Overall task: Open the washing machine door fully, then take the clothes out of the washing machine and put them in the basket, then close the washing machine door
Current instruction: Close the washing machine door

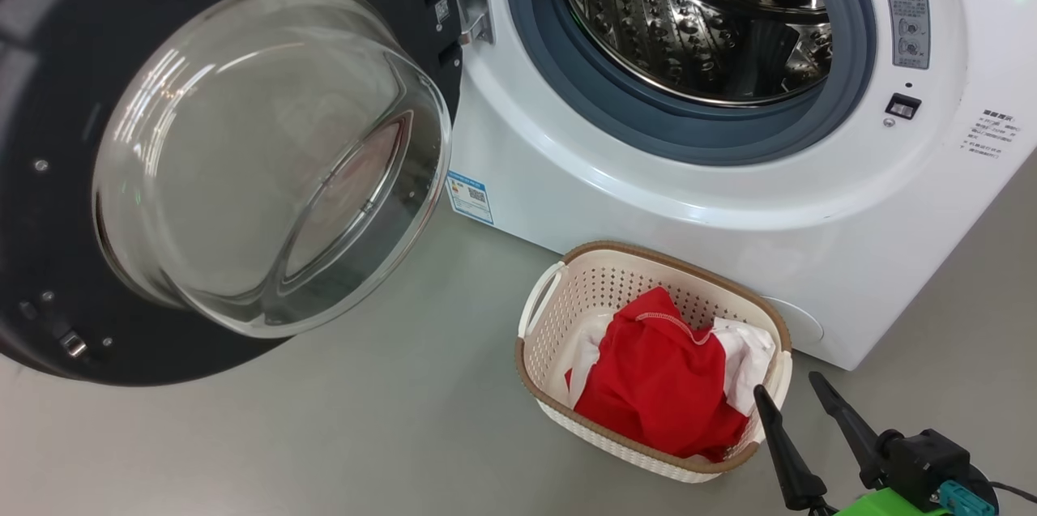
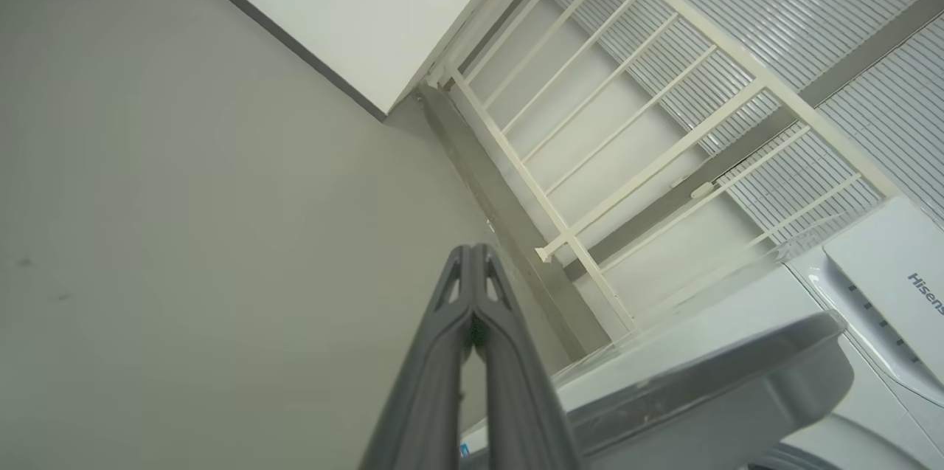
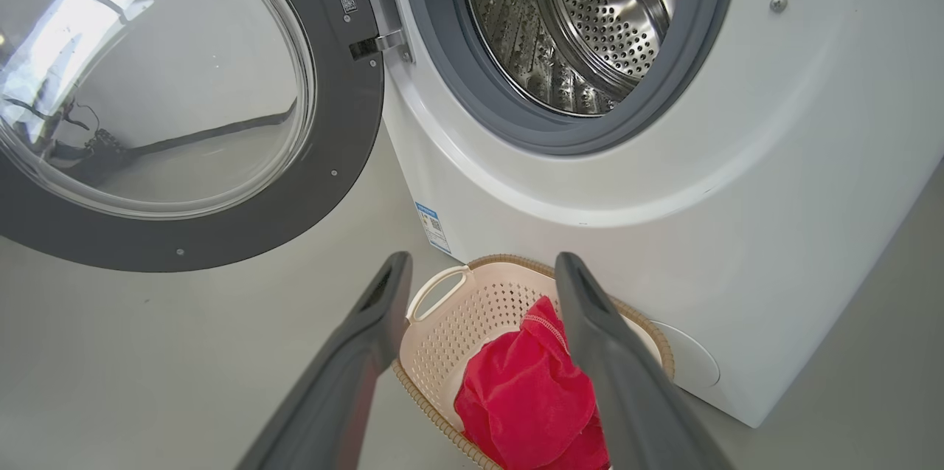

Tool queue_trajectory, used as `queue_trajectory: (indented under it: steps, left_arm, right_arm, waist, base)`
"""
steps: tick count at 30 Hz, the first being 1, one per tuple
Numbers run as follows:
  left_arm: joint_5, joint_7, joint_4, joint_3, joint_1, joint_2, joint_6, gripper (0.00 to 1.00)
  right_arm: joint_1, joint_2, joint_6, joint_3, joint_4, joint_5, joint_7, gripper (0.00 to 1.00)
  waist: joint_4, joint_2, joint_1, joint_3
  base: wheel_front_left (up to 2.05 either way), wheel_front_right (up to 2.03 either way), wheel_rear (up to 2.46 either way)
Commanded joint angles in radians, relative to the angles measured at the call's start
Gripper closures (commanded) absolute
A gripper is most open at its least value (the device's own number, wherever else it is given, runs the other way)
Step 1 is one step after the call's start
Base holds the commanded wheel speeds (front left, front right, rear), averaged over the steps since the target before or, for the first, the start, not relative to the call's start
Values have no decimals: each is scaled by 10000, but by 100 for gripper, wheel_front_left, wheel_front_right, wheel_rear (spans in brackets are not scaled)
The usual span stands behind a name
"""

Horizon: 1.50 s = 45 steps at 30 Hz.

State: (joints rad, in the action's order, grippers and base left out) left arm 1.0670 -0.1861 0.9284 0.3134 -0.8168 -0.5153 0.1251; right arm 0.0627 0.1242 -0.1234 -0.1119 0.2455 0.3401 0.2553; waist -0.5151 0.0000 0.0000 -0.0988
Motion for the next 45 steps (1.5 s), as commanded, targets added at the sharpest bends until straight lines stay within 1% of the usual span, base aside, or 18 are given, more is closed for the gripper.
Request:
queue_trajectory:
  steps: [1,5,10,16,20,21,25,28,37,40,43,45]
  left_arm:
    - [140,-369,-41,53,-329,-755,55,100]
    - [483,-1474,271,-353,-330,-741,55,100]
    - [924,-2542,47,-862,-61,-631,55,100]
    - [1562,-3536,-954,-1509,620,-602,55,100]
    - [1994,-4107,-1640,-1883,1063,-709,55,100]
    - [1994,-4107,-1640,-1883,1063,-709,55,100]
    - [2532,-4750,-2472,-2213,1490,-858,55,100]
    - [2838,-5017,-3050,-2429,1786,-1001,55,100]
    - [3870,-5763,-4807,-3010,2375,-1087,55,100]
    - [4055,-5891,-5447,-3241,2578,-1045,55,100]
    - [4101,-5956,-5910,-3451,2660,-1133,55,100]
    - [4197,-5994,-6248,-3611,2674,-1072,55,100]
  right_arm:
    - [-39,118,-73,-207,-265,-194,65,0]
    - [6,112,-73,-184,-281,-202,65,0]
    - [53,54,-73,-174,-291,-218,65,0]
    - [111,-43,-73,-154,-276,-218,65,0]
    - [187,-108,-73,-119,-273,-214,65,0]
    - [187,-108,-73,-119,-273,-214,65,0]
    - [286,-196,-73,-112,-280,-208,65,0]
    - [340,-240,-73,-110,-283,-199,65,0]
    - [476,-338,-73,-25,-331,-192,65,0]
    - [554,-375,-73,34,-361,-190,65,0]
    - [648,-413,-73,113,-408,-198,65,0]
    - [700,-446,-73,174,-429,-208,65,0]
  waist:
    - [3,0,0,-9]
    - [14,0,0,9]
    - [30,0,0,58]
    - [67,0,0,229]
    - [100,0,0,407]
    - [100,0,0,407]
    - [137,0,0,569]
    - [161,0,0,650]
    - [229,0,0,823]
    - [255,0,0,877]
    - [286,0,0,893]
    - [305,0,0,907]
  base:
    - [0,0,0]
    - [0,0,0]
    - [0,0,0]
    - [0,0,0]
    - [0,0,0]
    - [0,0,0]
    - [0,0,0]
    - [0,0,0]
    - [0,0,0]
    - [0,0,0]
    - [0,0,0]
    - [0,0,0]
